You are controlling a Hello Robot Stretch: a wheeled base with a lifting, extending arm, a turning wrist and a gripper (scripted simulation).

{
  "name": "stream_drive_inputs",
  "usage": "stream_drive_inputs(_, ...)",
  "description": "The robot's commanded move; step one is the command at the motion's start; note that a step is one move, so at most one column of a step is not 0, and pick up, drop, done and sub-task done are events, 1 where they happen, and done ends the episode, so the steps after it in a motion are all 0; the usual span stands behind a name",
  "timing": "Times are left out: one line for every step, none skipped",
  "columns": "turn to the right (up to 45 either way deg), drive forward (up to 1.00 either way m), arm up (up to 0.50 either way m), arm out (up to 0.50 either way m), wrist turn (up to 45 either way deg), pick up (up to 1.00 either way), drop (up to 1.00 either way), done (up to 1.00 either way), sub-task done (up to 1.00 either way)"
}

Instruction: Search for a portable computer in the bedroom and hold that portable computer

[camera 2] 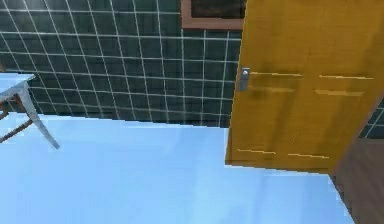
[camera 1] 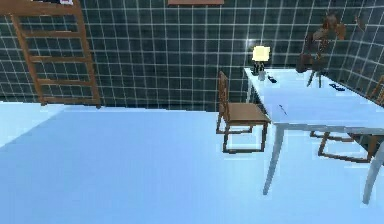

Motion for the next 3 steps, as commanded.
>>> stream_drive_inputs(-36.0,0.0,0.0,0.0,0.0,0.0,0.0,0.0,0.0)
stream_drive_inputs(0.0,0.35,0.0,0.0,0.0,0.0,0.0,0.0,0.0)
stream_drive_inputs(-45.0,0.0,0.0,0.0,0.0,0.0,0.0,0.0,0.0)
